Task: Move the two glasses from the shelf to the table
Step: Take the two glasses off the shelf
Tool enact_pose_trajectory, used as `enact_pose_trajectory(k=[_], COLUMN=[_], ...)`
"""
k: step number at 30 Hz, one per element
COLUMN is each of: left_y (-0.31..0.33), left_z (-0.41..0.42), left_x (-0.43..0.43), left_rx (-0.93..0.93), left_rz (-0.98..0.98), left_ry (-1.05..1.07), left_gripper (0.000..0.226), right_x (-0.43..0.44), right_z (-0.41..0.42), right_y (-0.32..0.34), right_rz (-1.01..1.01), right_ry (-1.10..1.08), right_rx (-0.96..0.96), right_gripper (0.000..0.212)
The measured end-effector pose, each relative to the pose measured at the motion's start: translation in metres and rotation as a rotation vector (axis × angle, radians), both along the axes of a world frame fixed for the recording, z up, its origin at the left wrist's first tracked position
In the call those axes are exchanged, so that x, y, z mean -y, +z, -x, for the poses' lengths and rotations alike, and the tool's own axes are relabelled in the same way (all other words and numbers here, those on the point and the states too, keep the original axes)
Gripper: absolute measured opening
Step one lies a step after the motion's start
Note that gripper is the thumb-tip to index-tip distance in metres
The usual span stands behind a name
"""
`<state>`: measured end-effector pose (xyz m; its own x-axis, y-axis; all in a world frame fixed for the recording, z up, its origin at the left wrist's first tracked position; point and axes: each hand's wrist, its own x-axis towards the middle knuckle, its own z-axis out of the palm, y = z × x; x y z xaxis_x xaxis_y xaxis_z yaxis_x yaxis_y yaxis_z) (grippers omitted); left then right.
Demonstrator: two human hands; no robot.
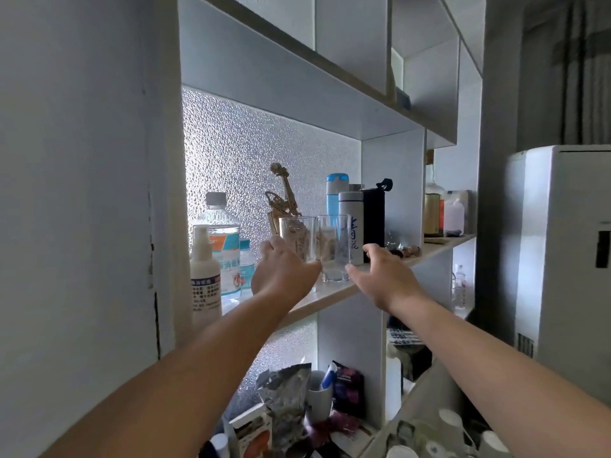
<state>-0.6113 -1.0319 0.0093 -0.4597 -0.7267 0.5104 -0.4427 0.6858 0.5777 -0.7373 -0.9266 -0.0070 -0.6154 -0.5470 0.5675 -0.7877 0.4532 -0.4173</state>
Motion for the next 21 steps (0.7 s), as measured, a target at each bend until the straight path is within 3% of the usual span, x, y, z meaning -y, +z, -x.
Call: enact_pose_trajectory(k=[12, 21], left_y=[0.001, 0.003], left_z=[0.031, 0.032], left_x=[0.028, 0.03], left_rx=[-0.087, -0.098], left_rz=[-0.07, -0.066], left_ry=[0.053, 0.067], left_gripper=[0.09, 0.092], right_x=[0.051, 0.075], right_z=[0.034, 0.035], right_y=[0.006, 0.012], right_rz=[0.111, 0.21], right_ry=[0.022, 0.072], right_rx=[0.181, 0.185], right_gripper=[0.085, 0.082])
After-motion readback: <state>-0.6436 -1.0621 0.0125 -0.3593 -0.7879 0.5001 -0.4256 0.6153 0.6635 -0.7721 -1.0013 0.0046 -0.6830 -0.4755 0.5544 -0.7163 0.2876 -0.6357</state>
